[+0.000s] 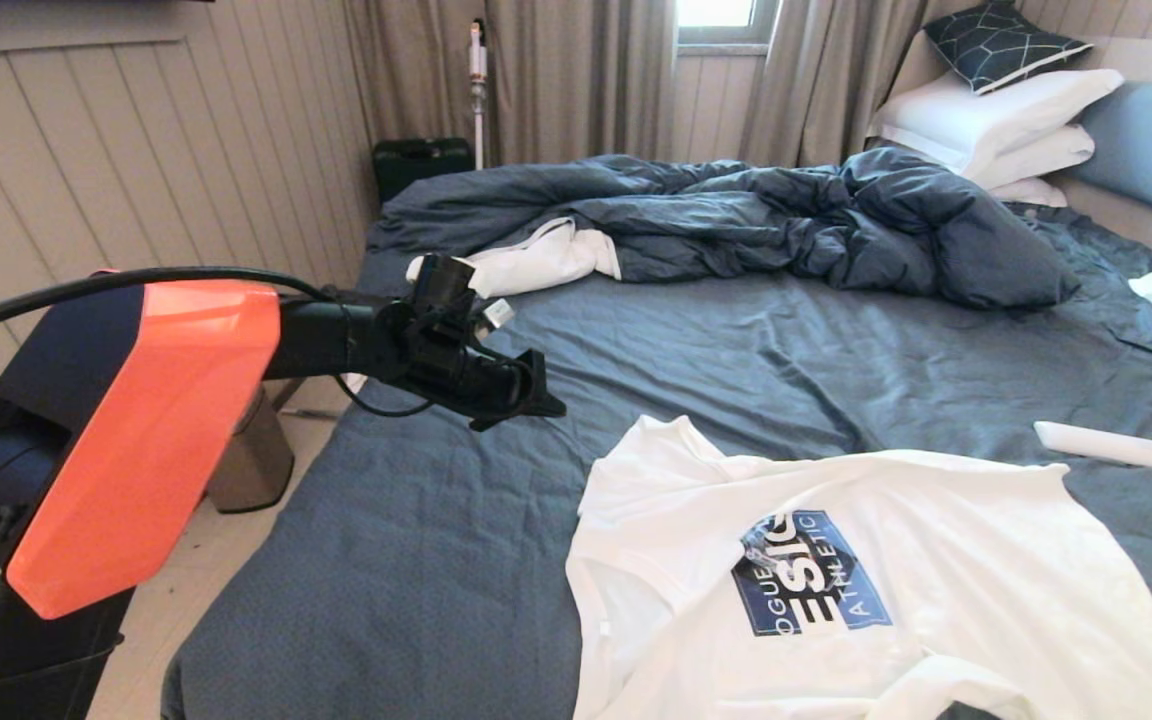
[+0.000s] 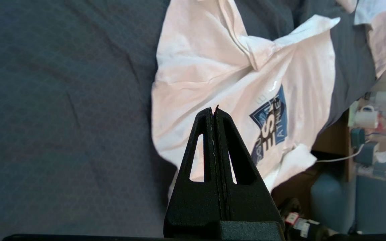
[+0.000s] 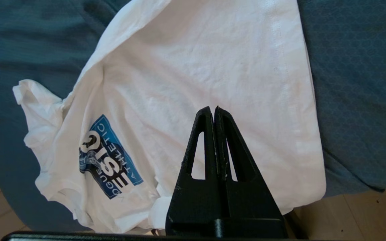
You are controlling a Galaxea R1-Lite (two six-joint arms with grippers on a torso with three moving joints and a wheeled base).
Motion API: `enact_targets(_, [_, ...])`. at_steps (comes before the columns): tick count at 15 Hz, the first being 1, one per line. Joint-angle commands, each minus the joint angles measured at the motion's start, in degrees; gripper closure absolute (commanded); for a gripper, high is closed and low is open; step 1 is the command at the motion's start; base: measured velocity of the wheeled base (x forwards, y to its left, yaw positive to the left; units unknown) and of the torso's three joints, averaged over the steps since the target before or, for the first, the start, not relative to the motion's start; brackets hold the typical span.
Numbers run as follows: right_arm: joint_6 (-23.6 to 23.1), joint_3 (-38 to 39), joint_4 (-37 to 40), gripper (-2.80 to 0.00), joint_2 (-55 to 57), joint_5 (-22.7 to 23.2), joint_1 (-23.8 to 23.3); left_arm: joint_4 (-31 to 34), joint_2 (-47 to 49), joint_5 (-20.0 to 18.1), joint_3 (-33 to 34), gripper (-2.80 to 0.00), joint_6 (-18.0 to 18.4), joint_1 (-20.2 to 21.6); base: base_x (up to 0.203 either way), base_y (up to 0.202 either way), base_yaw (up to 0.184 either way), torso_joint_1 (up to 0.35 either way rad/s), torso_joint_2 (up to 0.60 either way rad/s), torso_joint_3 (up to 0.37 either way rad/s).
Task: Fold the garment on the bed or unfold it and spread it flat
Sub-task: Unford the white T-shirt
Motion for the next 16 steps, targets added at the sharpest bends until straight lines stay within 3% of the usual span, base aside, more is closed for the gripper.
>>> enact_targets(1, [-0.38, -0.44, 0.25, 0.0, 2.29, 0.28, 0.21, -0.15, 2.02, 0.22, 0.26, 0.0, 1.88, -0.08, 0.0, 0.0, 0.0, 0.0, 0.0, 0.0])
enact_targets(2, [-0.39, -0.36, 0.25, 0.0, 2.3, 0.28, 0.21, -0.26, 3.7, 1.18, 0.65, 0.0, 6.15, -0.29, 0.0, 0.0, 0.0, 0.0, 0.0, 0.0])
enact_targets(3, [-0.39, -0.27, 0.25, 0.0, 2.3, 0.28, 0.21, -0.49, 4.9, 3.22, 0.85, 0.0, 8.11, -1.53, 0.0, 0.0, 0.0, 0.0, 0.0, 0.0])
enact_targets(5, [-0.47, 0.0, 0.16, 0.0, 2.03, 0.36, 0.12, -1.89, 6.21, 7.23, 0.49, 0.0, 8.84, -4.12, 0.0, 0.0, 0.0, 0.0, 0.0, 0.0])
enact_targets(10, [-1.18, 0.7, 0.16, 0.0, 2.03, 1.68, -0.21, -7.04, 9.66, 14.16, 0.27, 0.0, 10.47, -4.84, 0.0, 0.0, 0.0, 0.0, 0.0, 0.0])
enact_targets(11, [-1.18, 0.7, 0.16, 0.0, 2.03, 1.68, -0.23, -7.1, 9.95, 14.55, 0.2, -2.8, 10.47, -4.96, 0.0, 0.0, 0.0, 0.0, 0.0, 0.0])
enact_targets(16, [-1.56, 2.88, -0.1, 0.0, 1.77, 1.77, -0.14, -8.26, 9.86, 15.08, 0.03, -2.8, 10.47, -5.89, 0.0, 0.0, 0.0, 0.0, 0.0, 0.0])
